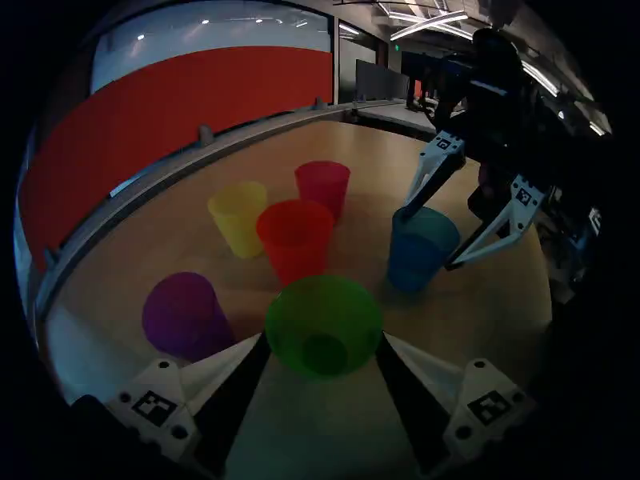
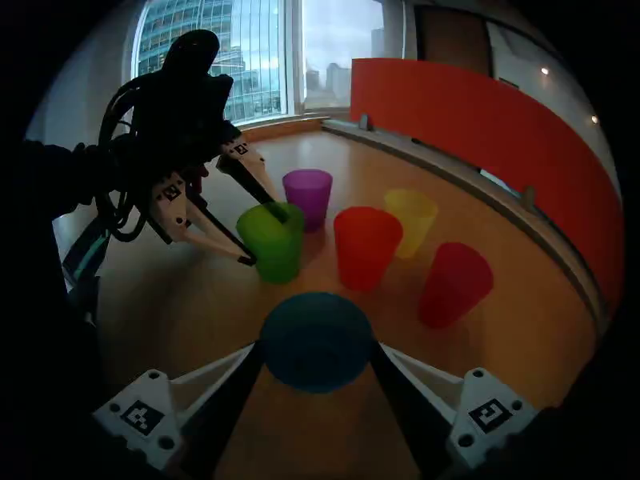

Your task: Pour water

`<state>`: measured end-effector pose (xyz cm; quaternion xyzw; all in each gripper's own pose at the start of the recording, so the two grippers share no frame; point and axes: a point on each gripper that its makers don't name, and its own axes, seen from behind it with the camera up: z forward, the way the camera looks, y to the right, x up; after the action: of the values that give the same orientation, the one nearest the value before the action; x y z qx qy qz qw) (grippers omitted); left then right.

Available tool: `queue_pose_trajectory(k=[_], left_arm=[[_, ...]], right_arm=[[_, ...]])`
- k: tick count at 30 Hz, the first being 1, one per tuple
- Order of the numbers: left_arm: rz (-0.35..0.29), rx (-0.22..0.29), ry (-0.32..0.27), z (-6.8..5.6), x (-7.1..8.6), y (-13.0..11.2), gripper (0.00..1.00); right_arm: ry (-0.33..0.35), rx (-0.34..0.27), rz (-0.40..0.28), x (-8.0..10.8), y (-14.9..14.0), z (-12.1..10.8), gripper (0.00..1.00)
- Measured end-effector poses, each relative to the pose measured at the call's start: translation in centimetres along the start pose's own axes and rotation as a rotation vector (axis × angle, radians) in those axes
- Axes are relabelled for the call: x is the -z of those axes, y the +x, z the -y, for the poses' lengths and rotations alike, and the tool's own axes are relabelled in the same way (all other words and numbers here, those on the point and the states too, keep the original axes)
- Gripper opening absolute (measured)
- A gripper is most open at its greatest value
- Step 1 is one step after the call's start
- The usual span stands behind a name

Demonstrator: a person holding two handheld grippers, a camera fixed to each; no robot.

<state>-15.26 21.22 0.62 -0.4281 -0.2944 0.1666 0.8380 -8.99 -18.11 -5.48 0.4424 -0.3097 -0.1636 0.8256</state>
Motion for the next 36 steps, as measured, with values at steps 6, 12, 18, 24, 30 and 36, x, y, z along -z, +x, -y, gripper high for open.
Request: queue_pose_trajectory(k=[6, 12, 18, 24, 30, 36], left_arm=[[-0.006, -0.001, 0.0, -0.03, -0.3, 0.35, 0.92], [-0.008, -0.008, 0.001, -0.15, -0.4, 0.51, 0.92], [-0.013, 0.003, -0.002, -0.29, -0.45, 0.57, 0.89], [-0.011, 0.007, -0.001, -0.26, -0.43, 0.49, 0.88], [-0.01, 0.003, 0.001, -0.26, -0.42, 0.44, 0.87], [-0.012, 0.001, 0.002, -0.22, -0.39, 0.46, 0.87]], right_arm=[[0.0, -0.001, -0.002, 0.03, 0.14, -0.08, 0.99], [-0.001, 0.001, -0.002, -0.03, 0.19, -0.19, 0.99], [-0.001, 0.003, -0.003, -0.07, 0.24, -0.17, 0.99], [-0.002, 0.002, -0.002, -0.11, 0.23, -0.17, 0.99], [0.002, 0.006, 0.0, -0.2, 0.13, -0.06, 0.97], [0.001, 0.005, -0.008, -0.33, 0.19, 0.07, 0.93]])
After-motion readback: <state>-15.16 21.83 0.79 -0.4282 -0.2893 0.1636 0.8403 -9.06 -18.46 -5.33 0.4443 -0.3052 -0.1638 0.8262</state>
